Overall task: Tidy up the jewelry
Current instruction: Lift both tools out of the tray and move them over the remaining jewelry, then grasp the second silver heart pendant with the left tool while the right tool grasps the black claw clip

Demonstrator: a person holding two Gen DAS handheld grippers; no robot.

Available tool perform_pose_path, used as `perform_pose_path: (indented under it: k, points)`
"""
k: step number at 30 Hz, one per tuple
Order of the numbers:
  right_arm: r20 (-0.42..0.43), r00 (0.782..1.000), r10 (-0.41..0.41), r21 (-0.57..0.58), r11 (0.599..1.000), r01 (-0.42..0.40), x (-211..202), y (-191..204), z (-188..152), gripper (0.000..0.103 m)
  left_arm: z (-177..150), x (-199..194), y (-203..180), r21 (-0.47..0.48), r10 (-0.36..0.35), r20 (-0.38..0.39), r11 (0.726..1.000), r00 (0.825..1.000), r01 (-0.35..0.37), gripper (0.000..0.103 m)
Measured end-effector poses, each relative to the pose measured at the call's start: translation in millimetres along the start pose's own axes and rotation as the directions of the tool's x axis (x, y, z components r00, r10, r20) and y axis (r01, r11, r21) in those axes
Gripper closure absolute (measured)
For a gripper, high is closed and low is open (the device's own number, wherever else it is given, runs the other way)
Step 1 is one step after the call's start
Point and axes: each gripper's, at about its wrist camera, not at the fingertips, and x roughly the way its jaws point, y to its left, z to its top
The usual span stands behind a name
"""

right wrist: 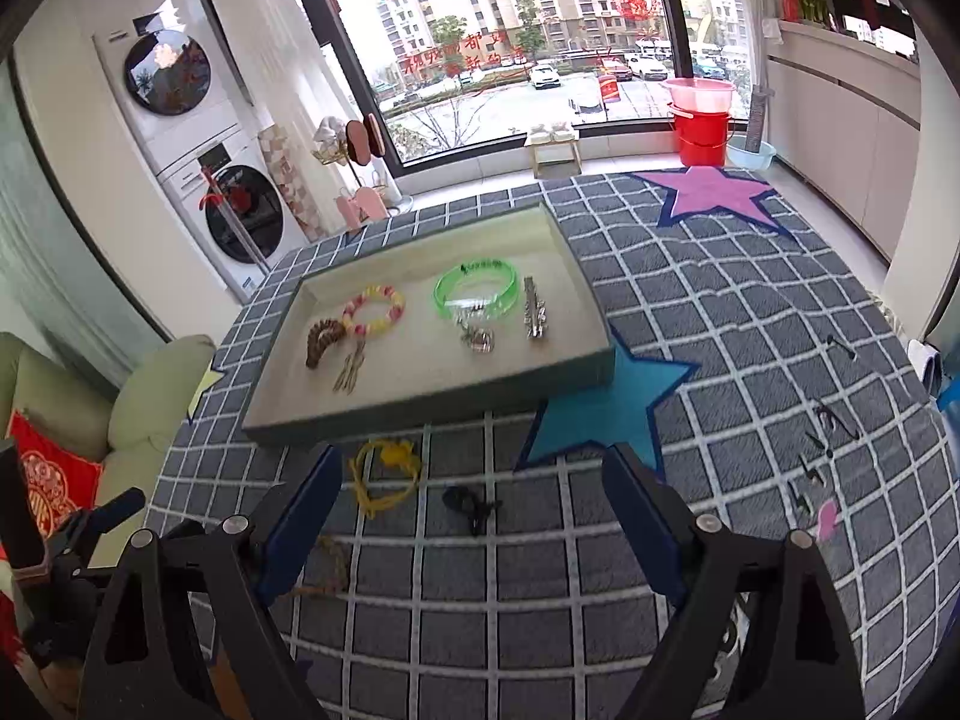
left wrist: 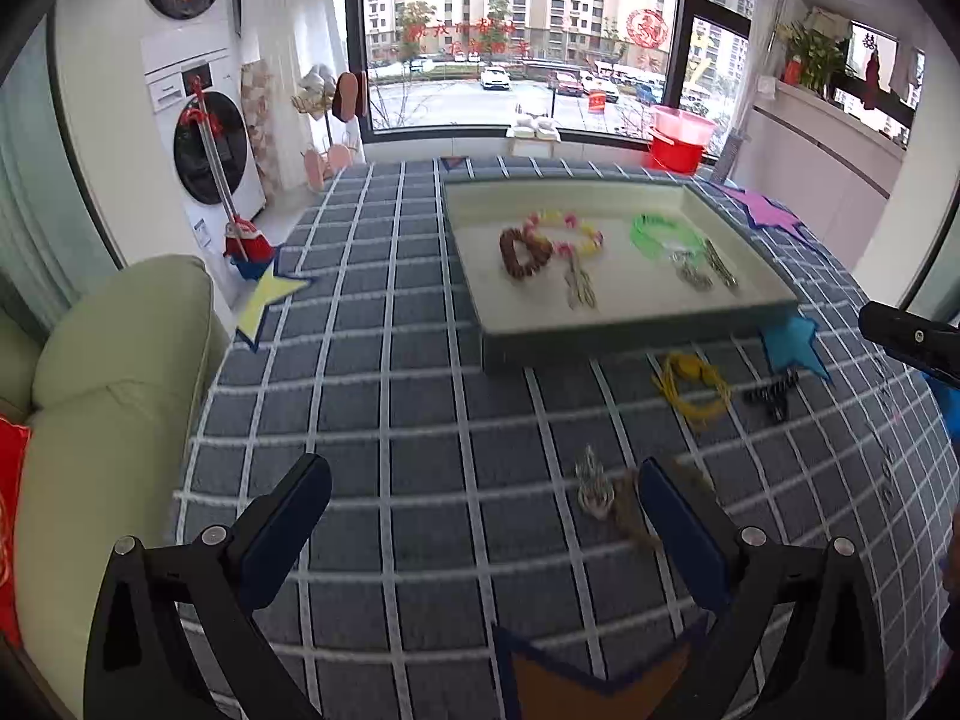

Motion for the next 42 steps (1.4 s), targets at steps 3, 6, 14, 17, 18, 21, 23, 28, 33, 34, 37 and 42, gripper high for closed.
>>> perform_pose_path:
  k: [3,6,14,17,18,21,23,28,33,34,37,42]
  points:
    - [-0.052,0.999,-0.008,-0.010,1.000,0.007,4,1,-8,0.013,-9,-1,-1,0.004,-0.004,-0.012,1.000,1.000,0.004,0.000]
    - [-0.113,0.993,-0.020,-0.011,1.000,0.019,10,-1,-16,0.013,-14,3,-3,0.010,-0.006,-0.034,1.000,0.999,0.007,0.000]
    - [-0.210,0.977,-0.029,-0.004,1.000,0.029,24,-5,-41,0.013,-24,19,-5,0.054,0.005,-0.082,0.999,0.997,-0.001,0.000]
    - [-0.221,0.974,-0.039,-0.024,0.999,0.034,29,-3,-44,0.013,-25,25,-7,0.078,-0.002,-0.099,0.997,0.995,0.010,0.000]
    - [-0.225,0.973,-0.043,-0.030,0.999,0.037,31,-1,-44,0.013,-25,27,-8,0.085,-0.003,-0.102,0.996,0.995,0.012,0.000]
    - [-0.232,0.971,-0.054,-0.049,0.998,0.044,37,3,-43,0.013,-25,34,-12,0.103,-0.007,-0.113,0.995,0.994,0.018,0.000]
    - [-0.235,0.970,-0.064,-0.069,0.996,0.049,42,6,-42,0.013,-24,38,-14,0.111,-0.010,-0.119,0.994,0.993,0.023,0.000]
    - [-0.248,0.965,-0.082,-0.097,0.993,0.060,55,11,-39,0.013,-22,45,-19,0.125,-0.010,-0.123,0.992,0.992,0.026,0.000]
    - [-0.261,0.959,-0.109,-0.114,0.990,0.081,70,12,-35,0.013,-19,48,-20,0.131,-0.011,-0.117,0.991,0.993,0.026,0.000]
    - [-0.262,0.958,-0.112,-0.115,0.990,0.085,72,12,-34,0.014,-18,48,-20,0.128,-0.018,-0.117,0.991,0.993,0.033,0.000]
    - [-0.252,0.959,-0.129,-0.132,0.986,0.097,76,14,-31,0.024,-15,49,-21,0.127,-0.018,-0.116,0.991,0.993,0.033,0.003]
    - [-0.238,0.961,-0.139,-0.156,0.982,0.103,81,19,-24,0.041,-10,49,-29,0.133,-0.051,-0.122,0.989,0.991,0.067,0.021]
